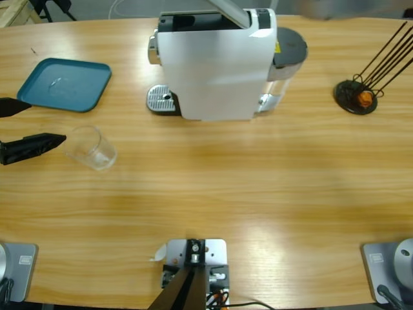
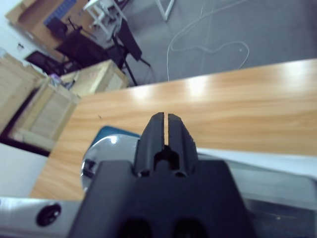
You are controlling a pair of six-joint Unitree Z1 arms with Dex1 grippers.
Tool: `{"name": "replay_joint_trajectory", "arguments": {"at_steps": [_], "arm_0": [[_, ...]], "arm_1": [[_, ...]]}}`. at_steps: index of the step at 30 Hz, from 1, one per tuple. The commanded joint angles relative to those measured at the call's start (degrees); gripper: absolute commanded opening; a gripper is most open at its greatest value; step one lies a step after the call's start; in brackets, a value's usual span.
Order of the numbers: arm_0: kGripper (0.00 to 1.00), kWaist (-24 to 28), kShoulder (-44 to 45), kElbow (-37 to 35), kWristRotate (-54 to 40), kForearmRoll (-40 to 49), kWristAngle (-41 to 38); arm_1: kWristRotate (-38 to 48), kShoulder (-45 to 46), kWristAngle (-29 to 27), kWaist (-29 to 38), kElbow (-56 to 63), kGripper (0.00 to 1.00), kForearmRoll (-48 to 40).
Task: Pour coffee
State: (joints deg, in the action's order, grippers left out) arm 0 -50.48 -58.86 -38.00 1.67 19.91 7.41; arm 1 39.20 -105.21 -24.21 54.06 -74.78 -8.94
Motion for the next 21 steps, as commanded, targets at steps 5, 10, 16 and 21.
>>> {"name": "replay_joint_trajectory", "arguments": {"at_steps": [5,10,16,21], "arm_0": [[1.000,0.12,0.94,2.13,0.80,0.60,0.50],[1.000,0.12,0.94,2.00,0.80,0.59,0.50],[1.000,0.12,0.74,1.88,0.80,0.57,0.50],[1.000,0.12,0.76,1.88,0.80,0.59,0.50]], "arm_1": [[-0.51,-11.23,3.29,5.09,6.65,0.000,0.92],[-0.02,-12.44,3.17,4.88,7.25,0.000,2.12],[-0.18,-14.04,3.52,3.51,6.56,0.000,5.56],[0.09,-15.80,4.35,3.16,6.49,0.000,6.62]]}}
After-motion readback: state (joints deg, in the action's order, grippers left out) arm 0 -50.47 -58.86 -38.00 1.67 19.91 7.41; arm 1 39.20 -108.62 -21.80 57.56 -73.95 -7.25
